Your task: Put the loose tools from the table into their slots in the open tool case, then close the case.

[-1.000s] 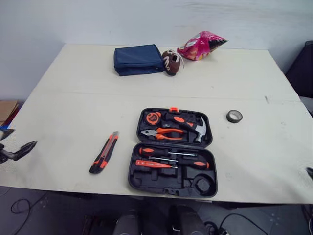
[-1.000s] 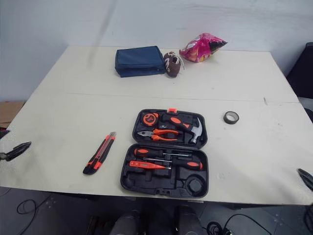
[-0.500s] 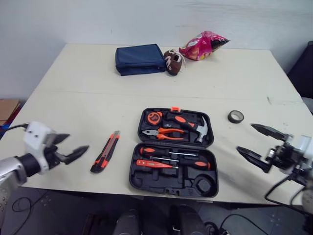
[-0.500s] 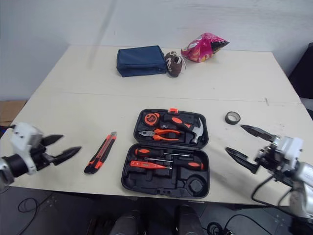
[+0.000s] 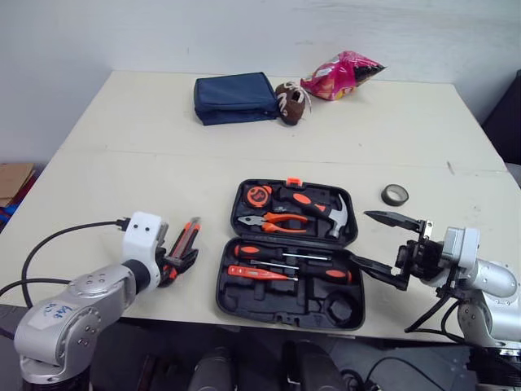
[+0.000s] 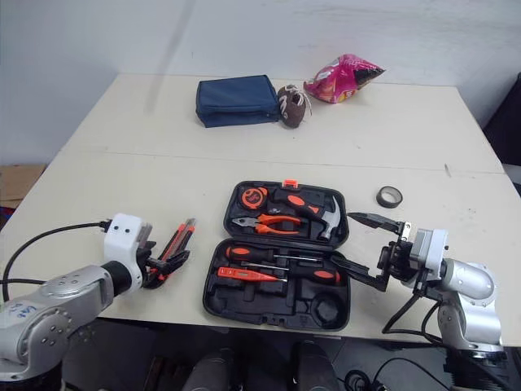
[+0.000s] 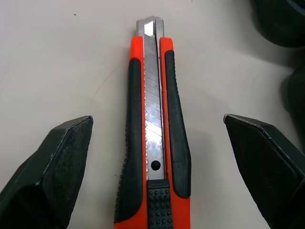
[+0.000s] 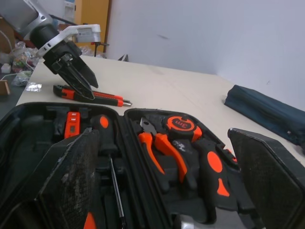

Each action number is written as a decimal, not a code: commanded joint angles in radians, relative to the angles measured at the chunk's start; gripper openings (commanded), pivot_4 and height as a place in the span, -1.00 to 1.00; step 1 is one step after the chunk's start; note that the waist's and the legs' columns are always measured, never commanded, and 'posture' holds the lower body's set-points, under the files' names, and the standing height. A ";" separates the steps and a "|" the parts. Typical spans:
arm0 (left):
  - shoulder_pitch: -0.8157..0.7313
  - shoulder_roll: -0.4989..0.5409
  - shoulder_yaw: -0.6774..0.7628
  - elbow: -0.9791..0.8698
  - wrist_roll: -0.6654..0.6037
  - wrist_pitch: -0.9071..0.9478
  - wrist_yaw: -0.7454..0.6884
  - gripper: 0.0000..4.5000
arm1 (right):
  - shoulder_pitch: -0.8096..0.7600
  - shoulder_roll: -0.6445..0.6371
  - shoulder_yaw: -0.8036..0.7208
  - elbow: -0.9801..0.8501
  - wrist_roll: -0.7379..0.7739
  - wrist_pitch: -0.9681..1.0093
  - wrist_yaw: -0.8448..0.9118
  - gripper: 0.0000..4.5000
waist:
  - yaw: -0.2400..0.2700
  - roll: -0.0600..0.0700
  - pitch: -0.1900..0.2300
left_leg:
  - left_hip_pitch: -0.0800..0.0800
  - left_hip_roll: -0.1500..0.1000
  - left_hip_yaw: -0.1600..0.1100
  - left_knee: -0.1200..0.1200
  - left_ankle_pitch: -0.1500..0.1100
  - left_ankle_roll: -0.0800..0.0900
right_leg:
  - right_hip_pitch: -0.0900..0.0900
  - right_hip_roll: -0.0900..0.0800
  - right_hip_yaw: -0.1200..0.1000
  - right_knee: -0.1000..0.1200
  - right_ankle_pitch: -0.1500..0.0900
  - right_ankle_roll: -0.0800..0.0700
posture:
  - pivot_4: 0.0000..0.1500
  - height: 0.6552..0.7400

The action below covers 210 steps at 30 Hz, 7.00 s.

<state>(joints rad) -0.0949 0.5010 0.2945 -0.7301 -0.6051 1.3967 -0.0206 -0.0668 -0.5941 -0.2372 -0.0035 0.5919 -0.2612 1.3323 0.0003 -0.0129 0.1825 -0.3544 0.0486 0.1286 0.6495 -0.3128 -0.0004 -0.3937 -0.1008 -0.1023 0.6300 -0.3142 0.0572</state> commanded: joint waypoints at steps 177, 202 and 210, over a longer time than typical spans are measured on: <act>-0.196 0.200 -0.100 0.504 0.014 -1.122 -0.951 0.97 | -0.618 -0.495 0.237 0.499 -0.384 0.543 -0.121 1.00 | -0.008 0.006 -0.001 | -0.007 0.000 0.007 0.003 -0.001 0.005 | -0.007 0.000 0.002 -0.002 0.002 0.003 | 1.00 1.00; -0.278 0.096 -0.219 0.352 -0.051 -0.969 -0.925 1.00 | -1.079 -0.233 0.514 1.215 -0.811 0.276 -0.144 -0.29 | -0.030 0.006 -0.001 | -0.020 0.001 0.009 0.015 0.000 0.005 | -0.019 0.002 0.005 0.006 0.003 0.004 | 1.00 1.00; -0.287 0.095 -0.226 0.350 -0.050 -0.966 -0.937 1.00 | -1.100 -0.255 0.495 1.213 -0.807 0.176 -0.107 -0.98 | -0.031 0.006 -0.001 | -0.018 0.001 0.010 0.015 0.000 0.005 | -0.019 0.002 0.008 0.007 0.003 0.004 | 1.00 1.00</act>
<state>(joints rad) -0.3739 0.5937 0.0603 -0.3457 -0.6355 0.4360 -0.9535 -1.1281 -0.8159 0.2935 1.2229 -0.2247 -0.0610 1.2024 -0.0303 -0.0072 0.1812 -0.3724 0.0500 0.1393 0.6644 -0.3131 0.0047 -0.4127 -0.0985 -0.0945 0.6370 -0.3115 0.0612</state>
